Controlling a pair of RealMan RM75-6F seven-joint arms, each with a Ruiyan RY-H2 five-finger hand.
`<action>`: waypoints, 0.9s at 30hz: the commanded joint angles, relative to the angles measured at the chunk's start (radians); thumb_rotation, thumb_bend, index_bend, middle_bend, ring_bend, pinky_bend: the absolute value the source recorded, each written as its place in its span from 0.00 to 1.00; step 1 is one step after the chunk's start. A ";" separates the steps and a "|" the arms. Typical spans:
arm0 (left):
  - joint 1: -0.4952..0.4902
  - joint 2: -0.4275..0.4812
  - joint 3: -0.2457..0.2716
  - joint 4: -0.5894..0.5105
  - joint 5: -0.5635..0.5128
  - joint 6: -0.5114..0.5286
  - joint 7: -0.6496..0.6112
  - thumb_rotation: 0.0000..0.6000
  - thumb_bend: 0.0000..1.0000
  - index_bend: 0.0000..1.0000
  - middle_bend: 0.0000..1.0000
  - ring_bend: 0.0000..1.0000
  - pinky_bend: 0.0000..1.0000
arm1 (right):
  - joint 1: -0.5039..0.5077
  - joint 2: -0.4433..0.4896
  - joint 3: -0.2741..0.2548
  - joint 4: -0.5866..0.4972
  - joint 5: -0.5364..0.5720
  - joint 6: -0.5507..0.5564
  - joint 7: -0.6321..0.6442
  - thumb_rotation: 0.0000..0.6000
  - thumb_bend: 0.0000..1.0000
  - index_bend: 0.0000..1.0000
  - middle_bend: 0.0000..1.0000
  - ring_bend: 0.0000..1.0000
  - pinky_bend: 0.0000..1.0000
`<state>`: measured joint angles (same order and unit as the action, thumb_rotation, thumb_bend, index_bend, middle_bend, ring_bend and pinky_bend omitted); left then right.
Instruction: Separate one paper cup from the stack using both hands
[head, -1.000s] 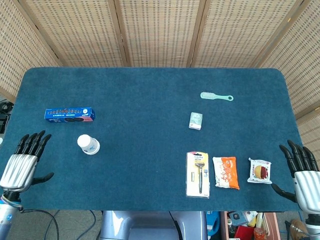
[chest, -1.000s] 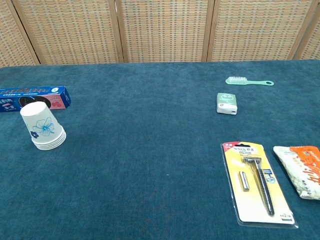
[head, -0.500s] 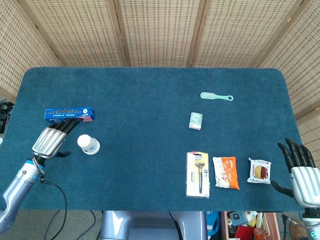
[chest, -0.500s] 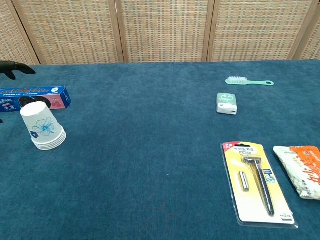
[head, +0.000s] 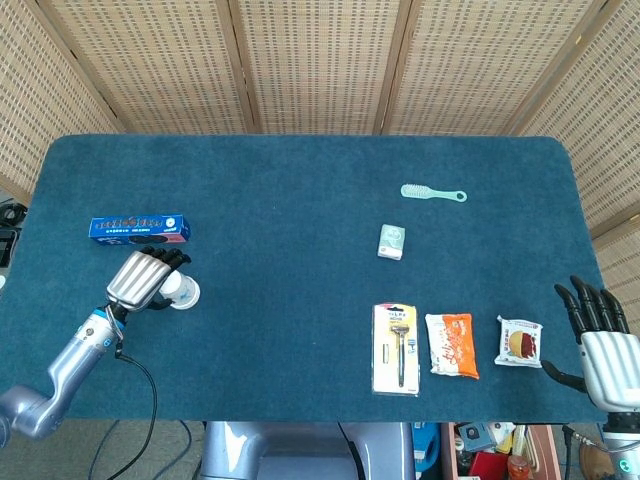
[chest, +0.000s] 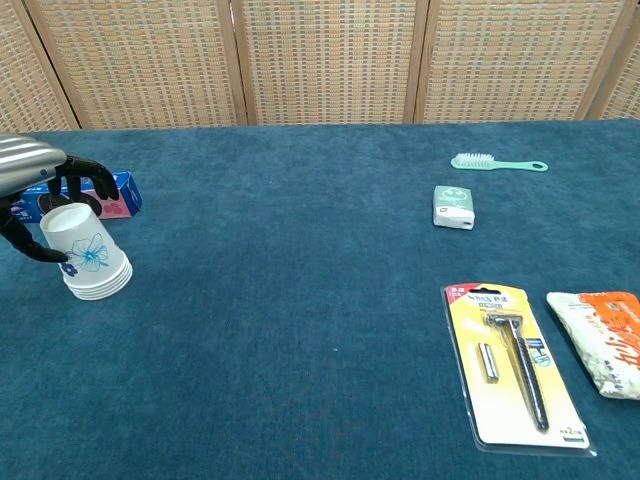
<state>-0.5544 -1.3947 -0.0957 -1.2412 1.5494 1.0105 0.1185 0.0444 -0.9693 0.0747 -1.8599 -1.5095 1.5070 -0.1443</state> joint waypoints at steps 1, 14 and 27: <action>-0.003 -0.009 0.006 0.010 0.004 0.008 0.014 1.00 0.05 0.37 0.38 0.42 0.41 | 0.001 0.000 0.000 0.000 -0.002 0.000 0.000 1.00 0.00 0.00 0.00 0.00 0.00; 0.016 0.001 -0.013 -0.018 -0.015 0.106 -0.027 1.00 0.08 0.50 0.49 0.51 0.48 | 0.003 0.000 -0.004 0.002 -0.004 -0.003 0.003 1.00 0.00 0.00 0.00 0.00 0.00; -0.012 0.153 -0.103 -0.326 -0.144 -0.025 -0.769 1.00 0.10 0.50 0.49 0.51 0.48 | 0.061 -0.089 0.010 0.170 -0.176 0.043 0.106 1.00 0.00 0.09 0.00 0.00 0.00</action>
<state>-0.5376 -1.3215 -0.1535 -1.4308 1.4705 1.0950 -0.3536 0.0780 -1.0138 0.0774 -1.7736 -1.6076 1.5200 -0.0901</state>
